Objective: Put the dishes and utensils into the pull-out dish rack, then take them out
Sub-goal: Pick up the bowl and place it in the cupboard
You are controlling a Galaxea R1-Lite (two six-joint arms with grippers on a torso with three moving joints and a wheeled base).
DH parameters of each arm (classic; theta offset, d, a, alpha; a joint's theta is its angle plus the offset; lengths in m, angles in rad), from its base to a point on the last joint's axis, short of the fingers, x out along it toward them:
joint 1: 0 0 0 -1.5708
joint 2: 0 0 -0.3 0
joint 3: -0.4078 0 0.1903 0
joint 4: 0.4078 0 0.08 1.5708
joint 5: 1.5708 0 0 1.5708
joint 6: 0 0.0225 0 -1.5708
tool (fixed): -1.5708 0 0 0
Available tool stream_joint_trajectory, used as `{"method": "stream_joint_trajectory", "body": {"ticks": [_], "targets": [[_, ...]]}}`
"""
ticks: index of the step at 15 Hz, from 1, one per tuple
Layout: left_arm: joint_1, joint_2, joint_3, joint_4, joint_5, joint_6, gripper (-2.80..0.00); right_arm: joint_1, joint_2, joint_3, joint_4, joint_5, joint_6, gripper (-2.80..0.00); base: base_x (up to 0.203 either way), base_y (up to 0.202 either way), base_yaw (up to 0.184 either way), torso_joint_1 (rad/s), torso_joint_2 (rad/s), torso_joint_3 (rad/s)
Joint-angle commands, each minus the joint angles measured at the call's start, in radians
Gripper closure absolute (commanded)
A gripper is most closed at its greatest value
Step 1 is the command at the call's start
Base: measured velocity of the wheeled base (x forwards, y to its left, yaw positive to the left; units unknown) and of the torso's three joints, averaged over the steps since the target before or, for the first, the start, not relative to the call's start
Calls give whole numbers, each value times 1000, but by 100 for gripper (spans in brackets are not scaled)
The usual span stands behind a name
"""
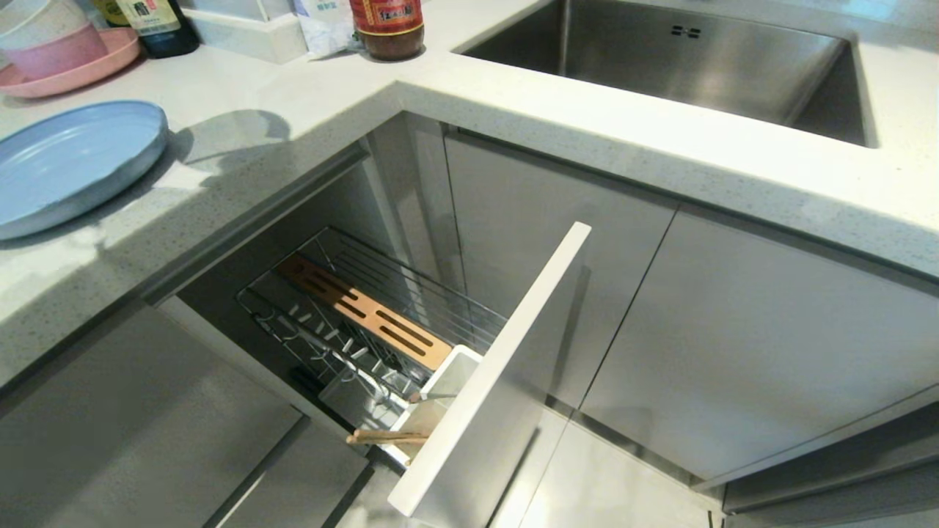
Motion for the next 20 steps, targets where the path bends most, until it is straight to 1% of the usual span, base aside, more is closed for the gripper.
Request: {"method": "stream_joint_trajectory", "body": {"ticks": [1,4,6,7,8,9,10,11,12,13,15,17,18,20], "targets": [[-71,-46,95,-30,22,-129,0,0,-3,2,0,0,1,0,0,0,0,0,0,0],[-107,-130,282,-42,22,-260,0,0,-3,2,-1,0,1,0,0,0,0,0,0,0],[-115,-182,406,-46,14,-369,0,0,-4,2,0,0,1,0,0,0,0,0,0,0],[-120,-206,460,-52,8,-442,0,0,-3,2,-1,0,1,0,0,0,0,0,0,0],[-129,-223,508,-80,2,-507,0,0,-3,2,1,0,1,0,0,0,0,0,0,0],[-134,-228,552,-126,0,-554,0,0,-4,2,0,0,1,0,0,0,0,0,0,0],[-136,-229,590,-177,0,-592,0,0,-3,2,-1,0,0,0,0,0,0,0,0,0],[-137,-224,636,-209,1,-618,0,0,-3,2,-1,0,1,0,0,0,0,0,0,0],[-137,-213,682,-236,1,-659,0,0,-3,2,1,0,1,0,0,0,0,0,0,0],[-137,-197,701,-246,-3,-720,0,0,-3,2,0,0,1,0,0,0,0,0,0,0],[-136,-170,725,-256,-4,-776,0,0,-3,2,0,0,1,0,0,0,0,0,0,0],[-136,-146,777,-265,-4,-890,0,0,-4,2,-1,0,1,0,0,0,0,0,0,0],[-136,-132,798,-279,-4,-935,0,0,-3,2,0,0,1,0,0,0,0,0,0,0],[-136,-104,810,-314,-3,-980,0,0,-3,2,-1,0,1,0,0,0,0,0,0,0]]}}
